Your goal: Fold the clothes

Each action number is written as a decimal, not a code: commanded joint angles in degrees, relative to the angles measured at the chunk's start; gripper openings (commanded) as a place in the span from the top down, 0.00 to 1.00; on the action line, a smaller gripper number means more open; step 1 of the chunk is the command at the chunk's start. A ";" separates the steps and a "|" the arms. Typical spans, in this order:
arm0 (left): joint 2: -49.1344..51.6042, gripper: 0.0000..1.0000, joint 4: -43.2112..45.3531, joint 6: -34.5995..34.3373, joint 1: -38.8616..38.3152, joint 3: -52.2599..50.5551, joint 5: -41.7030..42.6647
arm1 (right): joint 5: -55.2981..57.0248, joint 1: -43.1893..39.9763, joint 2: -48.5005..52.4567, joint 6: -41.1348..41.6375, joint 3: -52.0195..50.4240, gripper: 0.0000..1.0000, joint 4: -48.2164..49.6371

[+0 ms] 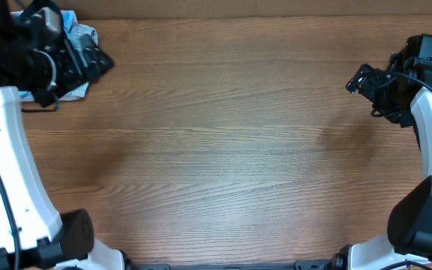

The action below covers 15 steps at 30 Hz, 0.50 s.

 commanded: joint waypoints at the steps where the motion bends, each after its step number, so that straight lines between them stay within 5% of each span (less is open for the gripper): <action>1: -3.85 0.00 -0.28 3.02 -3.69 -0.07 1.55 | 0.20 0.09 -0.79 -0.02 0.42 0.00 0.20; 15: -3.56 0.00 -0.28 2.97 -7.28 -0.07 1.75 | 0.20 0.09 -0.79 -0.02 0.42 0.00 0.20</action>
